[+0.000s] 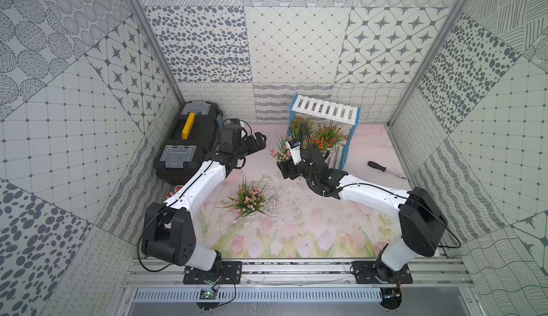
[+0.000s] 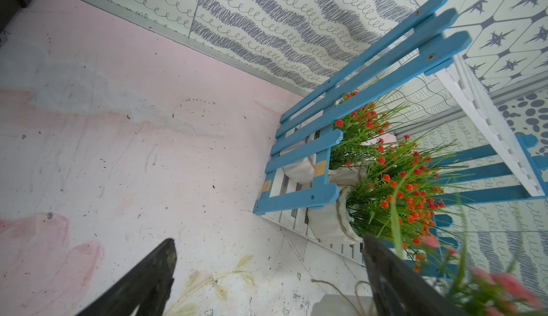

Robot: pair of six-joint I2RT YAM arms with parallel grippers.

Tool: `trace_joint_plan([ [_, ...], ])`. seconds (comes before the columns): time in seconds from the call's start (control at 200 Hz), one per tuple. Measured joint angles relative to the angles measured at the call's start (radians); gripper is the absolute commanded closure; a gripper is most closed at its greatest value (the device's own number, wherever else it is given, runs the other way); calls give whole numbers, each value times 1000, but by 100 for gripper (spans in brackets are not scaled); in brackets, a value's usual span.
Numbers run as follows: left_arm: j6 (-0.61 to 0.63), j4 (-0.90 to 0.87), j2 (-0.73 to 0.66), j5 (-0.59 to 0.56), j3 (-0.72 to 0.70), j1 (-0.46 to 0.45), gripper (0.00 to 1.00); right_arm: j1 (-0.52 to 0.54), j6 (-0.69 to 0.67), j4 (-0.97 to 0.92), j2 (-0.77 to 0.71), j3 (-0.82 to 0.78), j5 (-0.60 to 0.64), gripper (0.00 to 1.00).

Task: Place the baby's breath potted plants on the rack by color
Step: Pick up the baby's breath potted plant from the center of the board, then place the baby's breath potted plant on the rack.

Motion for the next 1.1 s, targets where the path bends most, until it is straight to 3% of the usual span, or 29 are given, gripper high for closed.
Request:
trace_joint_plan([
  [0.23, 0, 0, 0, 1, 1, 1, 2, -31, -37, -111, -74, 159, -38, 22],
  [0.445, 0, -1, 0, 5, 11, 1, 2, -143, -67, -168, -58, 322, -80, 22],
  [0.755, 1, -1, 4, 10, 12, -1, 2, -278, -117, -195, 116, 582, -121, 22],
  [1.101, 1, -1, 26, 23, 12, -24, 2, -333, -170, -148, 294, 705, -166, 22],
])
